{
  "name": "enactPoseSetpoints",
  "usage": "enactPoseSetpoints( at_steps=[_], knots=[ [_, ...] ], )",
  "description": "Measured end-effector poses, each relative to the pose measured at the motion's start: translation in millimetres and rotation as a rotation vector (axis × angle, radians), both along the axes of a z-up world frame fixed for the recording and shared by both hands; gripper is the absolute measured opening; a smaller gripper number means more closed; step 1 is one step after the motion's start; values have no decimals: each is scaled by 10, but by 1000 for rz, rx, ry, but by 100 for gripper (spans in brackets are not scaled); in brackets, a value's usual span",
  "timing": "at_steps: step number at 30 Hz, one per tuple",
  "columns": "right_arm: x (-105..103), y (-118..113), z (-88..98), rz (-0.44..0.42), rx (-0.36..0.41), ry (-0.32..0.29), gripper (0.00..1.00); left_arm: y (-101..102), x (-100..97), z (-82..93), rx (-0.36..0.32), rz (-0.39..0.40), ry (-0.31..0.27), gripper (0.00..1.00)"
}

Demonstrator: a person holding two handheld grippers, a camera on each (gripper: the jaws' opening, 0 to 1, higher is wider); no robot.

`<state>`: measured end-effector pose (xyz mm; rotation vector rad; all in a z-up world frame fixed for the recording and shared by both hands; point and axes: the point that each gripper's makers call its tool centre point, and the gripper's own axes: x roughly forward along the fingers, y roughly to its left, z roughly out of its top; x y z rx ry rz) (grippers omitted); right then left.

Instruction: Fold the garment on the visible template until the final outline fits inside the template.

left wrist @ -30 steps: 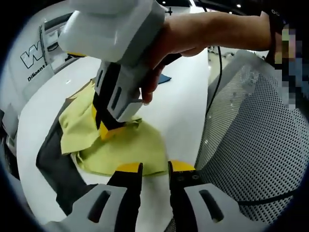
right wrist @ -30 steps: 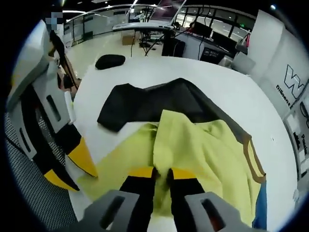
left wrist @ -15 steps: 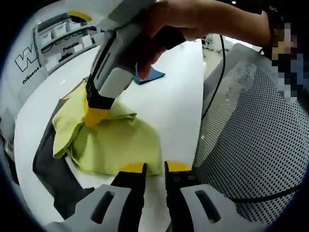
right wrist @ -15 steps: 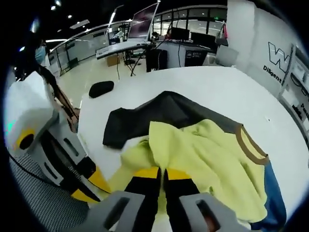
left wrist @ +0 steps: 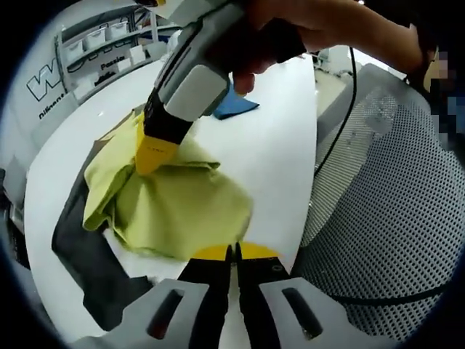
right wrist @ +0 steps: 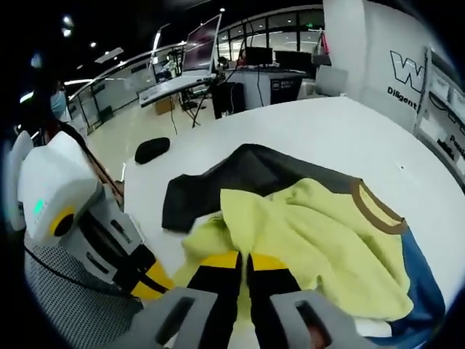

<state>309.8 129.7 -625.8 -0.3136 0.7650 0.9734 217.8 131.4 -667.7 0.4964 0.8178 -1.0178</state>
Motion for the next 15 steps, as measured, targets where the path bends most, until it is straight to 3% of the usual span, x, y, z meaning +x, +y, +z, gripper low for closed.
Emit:
enactPoseSetpoints(
  at_steps=[5, 12, 15],
  knots=[
    [15, -61, 59, -36, 34, 14, 0, 47, 26, 40, -44, 135, 82, 0],
    [82, -193, 133, -91, 63, 11, 0, 103, 1, 70, -49, 150, 96, 0],
    [119, -307, 175, -117, 56, -13, 0, 135, 10, 109, -64, 191, 112, 0]
  ],
)
